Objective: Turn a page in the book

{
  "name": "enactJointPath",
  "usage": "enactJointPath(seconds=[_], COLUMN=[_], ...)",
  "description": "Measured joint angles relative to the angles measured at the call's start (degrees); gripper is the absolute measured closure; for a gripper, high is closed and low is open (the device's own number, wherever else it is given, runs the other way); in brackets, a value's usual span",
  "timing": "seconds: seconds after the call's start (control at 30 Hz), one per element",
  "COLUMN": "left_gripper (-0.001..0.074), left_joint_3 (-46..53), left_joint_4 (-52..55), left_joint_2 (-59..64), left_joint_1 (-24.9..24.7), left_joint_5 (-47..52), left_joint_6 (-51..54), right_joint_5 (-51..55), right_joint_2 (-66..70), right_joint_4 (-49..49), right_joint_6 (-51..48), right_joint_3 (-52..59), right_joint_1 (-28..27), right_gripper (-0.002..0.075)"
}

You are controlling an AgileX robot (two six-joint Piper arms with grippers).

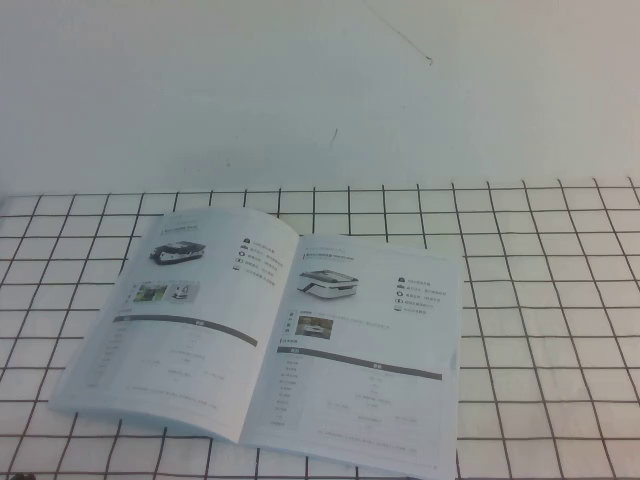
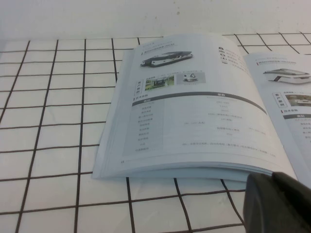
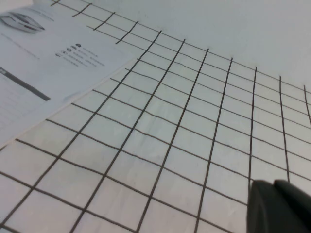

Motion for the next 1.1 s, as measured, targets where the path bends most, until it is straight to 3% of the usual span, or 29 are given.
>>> enactJointPath(seconds=[1.1], left_gripper=[0.0737], left_joint_3=[0.1], left_joint_4=[-1.7], left_joint_2=[0.0], left_joint_1=[-0.7], left_joint_5=[-0.8], left_joint_6=[-0.1], right_joint_5=[-1.6], right_joint_2=[0.0], right_joint_4=[2.0], right_joint_6=[-0.3], right_joint_3=[0.0], right_joint_1=[0.0], right_gripper=[0.0728])
